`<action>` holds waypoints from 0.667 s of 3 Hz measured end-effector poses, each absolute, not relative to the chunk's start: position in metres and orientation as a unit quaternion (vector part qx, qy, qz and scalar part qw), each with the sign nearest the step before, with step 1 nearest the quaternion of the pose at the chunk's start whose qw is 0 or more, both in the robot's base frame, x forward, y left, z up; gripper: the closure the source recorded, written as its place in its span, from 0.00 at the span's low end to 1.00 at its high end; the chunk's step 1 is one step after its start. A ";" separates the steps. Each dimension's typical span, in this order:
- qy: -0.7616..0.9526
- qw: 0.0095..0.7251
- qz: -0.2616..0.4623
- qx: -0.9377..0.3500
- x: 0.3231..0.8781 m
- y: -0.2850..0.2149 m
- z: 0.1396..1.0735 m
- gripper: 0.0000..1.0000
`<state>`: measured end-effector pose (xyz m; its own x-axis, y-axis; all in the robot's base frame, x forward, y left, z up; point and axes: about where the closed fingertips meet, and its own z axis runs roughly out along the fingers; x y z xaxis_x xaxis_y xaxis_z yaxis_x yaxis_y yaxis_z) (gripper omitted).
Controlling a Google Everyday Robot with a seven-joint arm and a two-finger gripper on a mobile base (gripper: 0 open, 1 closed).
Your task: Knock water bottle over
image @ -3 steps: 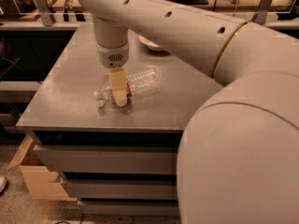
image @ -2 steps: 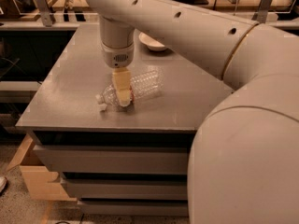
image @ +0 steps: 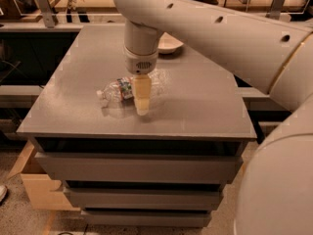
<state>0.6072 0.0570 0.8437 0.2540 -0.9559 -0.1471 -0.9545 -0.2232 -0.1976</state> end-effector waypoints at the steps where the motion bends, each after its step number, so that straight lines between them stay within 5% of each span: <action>1: 0.639 0.137 -0.015 -0.757 0.596 0.019 0.852 0.00; 2: 0.671 0.148 -0.027 -0.726 0.583 -0.022 0.858 0.00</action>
Offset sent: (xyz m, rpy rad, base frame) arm -0.0387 -0.1332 0.0221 0.0367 -0.0836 -0.2855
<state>0.5835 -0.0223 0.8578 0.0987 -0.9822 -0.1597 -0.9662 -0.0562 -0.2515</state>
